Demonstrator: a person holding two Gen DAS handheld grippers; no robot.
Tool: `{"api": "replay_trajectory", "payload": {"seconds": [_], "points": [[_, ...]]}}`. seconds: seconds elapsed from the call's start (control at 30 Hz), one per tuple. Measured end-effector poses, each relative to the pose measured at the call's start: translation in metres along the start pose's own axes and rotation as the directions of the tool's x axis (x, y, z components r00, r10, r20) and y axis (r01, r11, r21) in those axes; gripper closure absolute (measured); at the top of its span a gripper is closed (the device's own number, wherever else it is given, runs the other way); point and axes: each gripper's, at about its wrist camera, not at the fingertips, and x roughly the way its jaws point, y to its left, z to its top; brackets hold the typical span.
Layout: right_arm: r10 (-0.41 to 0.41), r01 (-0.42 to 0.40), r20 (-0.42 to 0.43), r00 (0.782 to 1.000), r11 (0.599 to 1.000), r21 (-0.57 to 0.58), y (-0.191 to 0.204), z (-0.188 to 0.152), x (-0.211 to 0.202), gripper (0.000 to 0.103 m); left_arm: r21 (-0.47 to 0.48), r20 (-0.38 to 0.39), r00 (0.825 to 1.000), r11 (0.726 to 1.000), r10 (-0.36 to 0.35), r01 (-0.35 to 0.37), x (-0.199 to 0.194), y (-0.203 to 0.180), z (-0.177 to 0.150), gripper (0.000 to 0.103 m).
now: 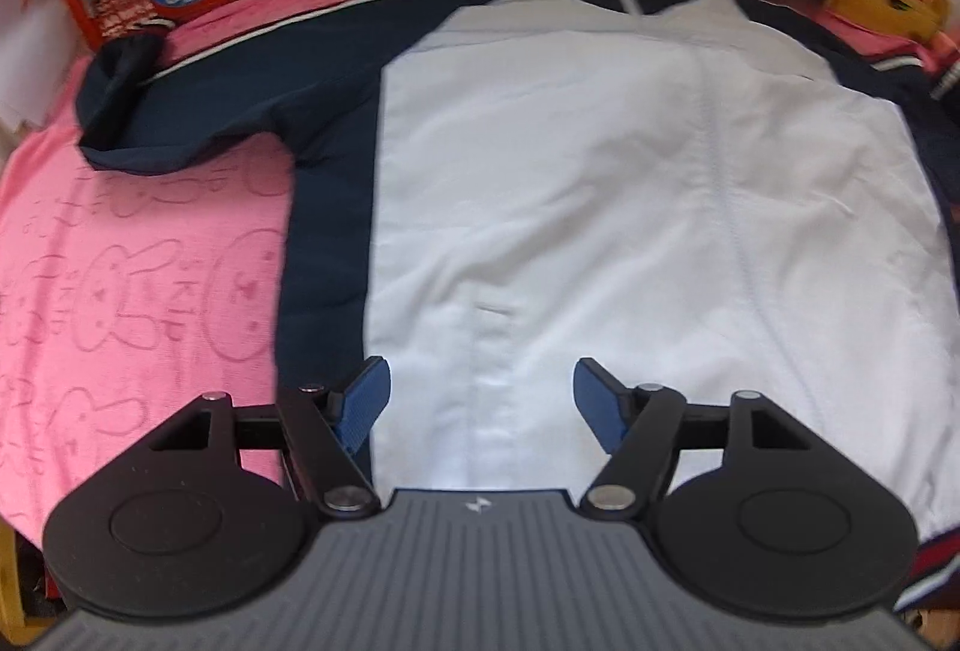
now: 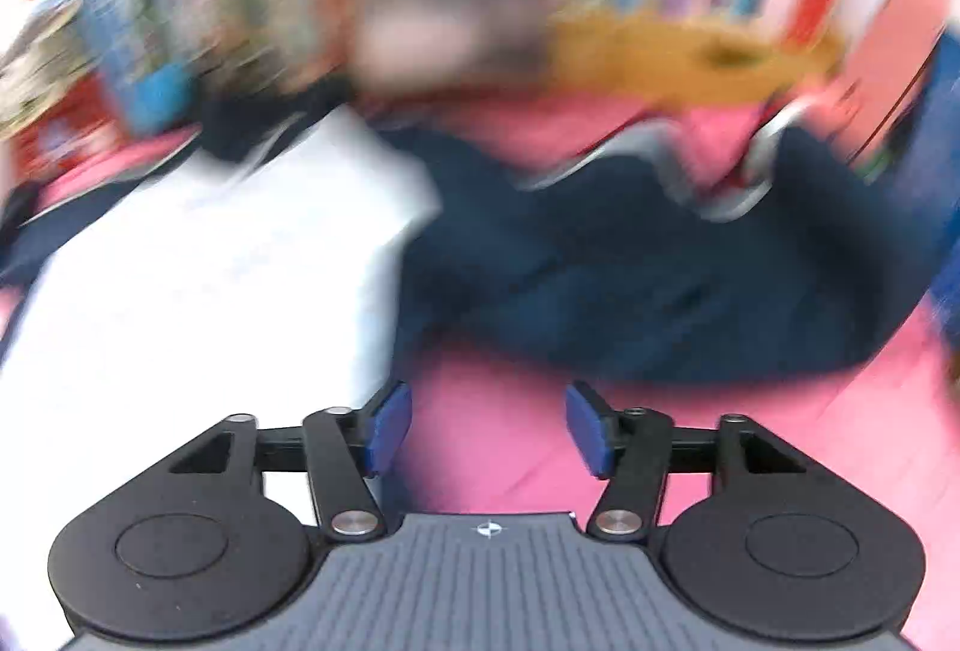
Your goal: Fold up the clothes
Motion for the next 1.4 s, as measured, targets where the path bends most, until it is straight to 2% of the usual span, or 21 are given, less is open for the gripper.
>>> {"api": "replay_trajectory", "payload": {"seconds": [0.1,0.17,0.23,0.27,0.3,0.33,0.43,0.5,0.57,0.63,0.7,0.77,0.8,0.83,0.9,0.97,1.07,1.1,1.13,1.27,1.4], "points": [[-0.024,0.031,-0.112,0.993,0.998,0.059,0.021,-0.037,-0.002,0.03,0.016,-0.013,0.999,0.999,0.036,-0.036,-0.001,0.0,-0.007,0.033],[-0.033,0.048,-0.139,0.99,0.993,0.104,0.024,-0.053,-0.013,0.024,-0.018,-0.018,0.999,0.999,0.039,-0.04,-0.007,0.009,-0.014,0.032],[-0.034,0.056,-0.166,0.986,0.99,0.128,0.031,-0.061,-0.022,0.024,-0.047,-0.042,0.999,0.999,0.024,-0.026,-0.01,0.018,-0.023,0.032],[-0.034,0.06,-0.18,0.983,0.989,0.139,0.035,-0.064,-0.027,0.032,-0.049,-0.056,0.998,0.999,0.021,-0.024,-0.011,0.022,-0.029,0.032],[-0.034,0.063,-0.193,0.981,0.987,0.15,0.039,-0.068,-0.031,0.075,-0.046,-0.065,0.998,0.999,0.022,-0.025,-0.011,0.025,-0.034,0.033],[-0.033,0.067,-0.207,0.978,0.985,0.16,0.042,-0.071,-0.036,0.094,-0.041,-0.066,0.998,0.999,0.02,-0.022,-0.012,0.026,-0.036,0.034],[-0.039,0.082,-0.228,0.973,0.98,0.18,0.054,-0.074,-0.051,0.097,-0.023,-0.053,0.999,1.0,-0.006,0.005,-0.017,0.027,-0.038,0.033],[-0.058,0.097,-0.219,0.974,0.981,0.168,0.058,-0.07,-0.065,0.097,0.005,-0.072,0.997,1.0,0.008,-0.008,-0.014,0.027,-0.04,0.033],[-0.073,0.114,-0.265,0.962,0.983,0.144,0.055,-0.081,-0.065,0.096,0.039,-0.111,0.993,0.998,0.05,-0.046,-0.003,0.028,-0.046,0.03],[-0.084,0.134,-0.322,0.943,0.981,0.138,0.052,-0.096,-0.054,0.093,0.036,-0.131,0.99,0.998,0.048,-0.043,0.004,0.032,-0.055,0.028],[-0.11,0.15,-0.31,0.944,0.983,0.109,0.058,-0.087,-0.057,0.092,0.03,-0.146,0.988,0.998,0.057,-0.053,0.001,0.037,-0.056,0.03],[-0.148,0.17,-0.27,0.951,0.984,0.059,0.066,-0.07,-0.066,0.086,0.022,-0.124,0.99,0.998,0.064,-0.062,-0.01,0.043,-0.051,0.034],[-0.173,0.184,-0.226,0.958,0.983,0.025,0.071,-0.061,-0.071,0.073,0.007,-0.099,0.994,0.998,0.055,-0.054,-0.018,0.047,-0.046,0.034],[-0.192,0.192,-0.163,0.968,0.981,-0.015,0.075,-0.049,-0.076,0.053,-0.01,-0.068,0.997,0.999,0.04,-0.041,-0.026,0.05,-0.038,0.034],[-0.196,0.193,-0.03,0.98,0.978,-0.083,0.084,-0.023,-0.079,0.037,-0.019,0.011,1.0,1.0,0.021,-0.021,-0.037,0.051,-0.018,0.033],[-0.132,0.14,0.068,0.989,0.981,-0.132,0.093,0.009,-0.063,0.037,-0.011,0.093,0.996,1.0,0.015,-0.014,-0.037,0.048,0.007,0.031],[-0.022,0.045,0.134,0.991,0.983,-0.176,0.113,0.053,-0.009,0.039,0.007,0.15,0.989,1.0,0.007,-0.008,-0.013,0.039,0.045,0.031],[0.005,0.021,0.137,0.991,0.982,-0.189,0.119,0.066,0.01,0.04,0.018,0.16,0.987,0.999,0.025,-0.028,-0.006,0.039,0.055,0.031],[0.029,-0.001,0.136,0.99,0.98,-0.201,0.126,0.077,0.029,0.04,0.025,0.175,0.983,0.998,0.051,-0.056,-0.002,0.041,0.064,0.031],[-0.006,0.009,0.024,1.0,0.988,-0.156,0.123,0.099,0.103,0.04,0.033,0.227,0.964,0.988,0.139,-0.15,0.012,0.062,0.098,0.03],[-0.026,0.027,0.006,1.0,0.995,-0.096,0.121,0.104,0.109,0.037,0.037,0.249,0.947,0.975,0.202,-0.218,0.036,0.121,0.138,0.031]]}}
